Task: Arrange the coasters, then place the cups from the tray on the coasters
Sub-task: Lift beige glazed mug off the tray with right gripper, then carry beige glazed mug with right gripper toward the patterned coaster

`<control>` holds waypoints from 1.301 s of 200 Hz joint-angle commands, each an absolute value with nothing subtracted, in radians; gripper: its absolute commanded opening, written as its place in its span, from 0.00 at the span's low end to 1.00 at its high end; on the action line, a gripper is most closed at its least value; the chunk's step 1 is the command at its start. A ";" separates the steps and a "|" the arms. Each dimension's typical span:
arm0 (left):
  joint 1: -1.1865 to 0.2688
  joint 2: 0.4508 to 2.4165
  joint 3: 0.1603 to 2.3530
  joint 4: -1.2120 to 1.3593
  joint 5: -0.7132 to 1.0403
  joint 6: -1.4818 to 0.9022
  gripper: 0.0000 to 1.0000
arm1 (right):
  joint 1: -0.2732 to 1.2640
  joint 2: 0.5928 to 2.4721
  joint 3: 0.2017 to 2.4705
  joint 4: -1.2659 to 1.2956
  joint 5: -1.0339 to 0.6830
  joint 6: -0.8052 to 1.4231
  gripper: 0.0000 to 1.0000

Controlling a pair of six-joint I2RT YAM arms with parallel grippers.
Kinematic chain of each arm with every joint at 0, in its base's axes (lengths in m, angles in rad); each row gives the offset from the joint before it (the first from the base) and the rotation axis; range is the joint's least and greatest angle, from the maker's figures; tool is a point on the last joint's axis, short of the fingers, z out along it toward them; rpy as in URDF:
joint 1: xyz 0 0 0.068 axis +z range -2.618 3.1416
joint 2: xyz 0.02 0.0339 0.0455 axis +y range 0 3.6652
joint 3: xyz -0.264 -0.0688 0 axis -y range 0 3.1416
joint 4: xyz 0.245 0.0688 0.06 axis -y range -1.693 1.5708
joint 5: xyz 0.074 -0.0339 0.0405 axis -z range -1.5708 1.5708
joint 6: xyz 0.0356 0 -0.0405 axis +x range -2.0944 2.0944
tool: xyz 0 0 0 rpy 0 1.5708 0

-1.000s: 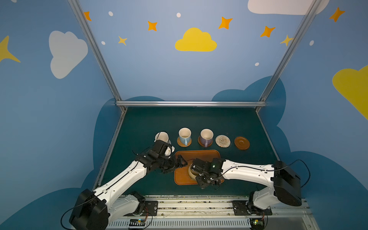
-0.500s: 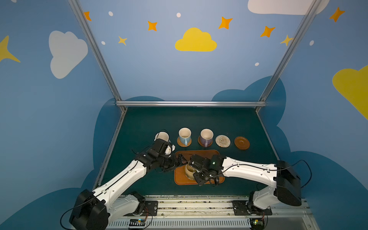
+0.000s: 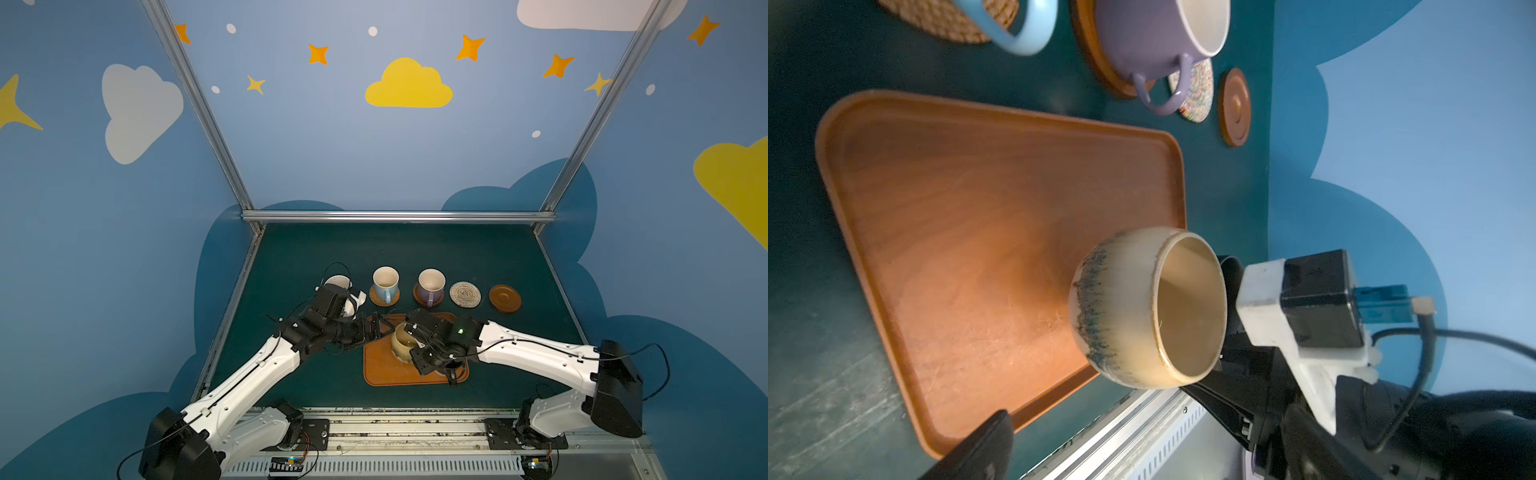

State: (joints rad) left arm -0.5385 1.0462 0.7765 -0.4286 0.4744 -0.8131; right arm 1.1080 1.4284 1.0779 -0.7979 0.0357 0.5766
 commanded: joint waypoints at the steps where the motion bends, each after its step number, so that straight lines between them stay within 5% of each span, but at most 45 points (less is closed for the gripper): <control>1: -0.534 1.026 0.812 -0.361 0.464 -0.810 1.00 | 1.080 1.366 1.122 -0.759 0.070 0.564 0.00; 130: -0.549 1.285 1.048 -0.144 0.482 -0.814 1.00 | 0.886 1.174 1.077 -0.707 0.240 0.491 0.00; 260: -0.679 1.550 1.404 -0.385 0.296 -0.721 1.00 | 0.486 1.253 1.215 -0.820 0.123 0.399 0.00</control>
State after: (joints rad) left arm -0.6579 1.5188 1.3586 -0.3618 0.3218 -0.7406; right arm 0.5301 1.2430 1.1511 -0.8574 0.1318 0.4271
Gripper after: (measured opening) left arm 0.996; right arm 0.192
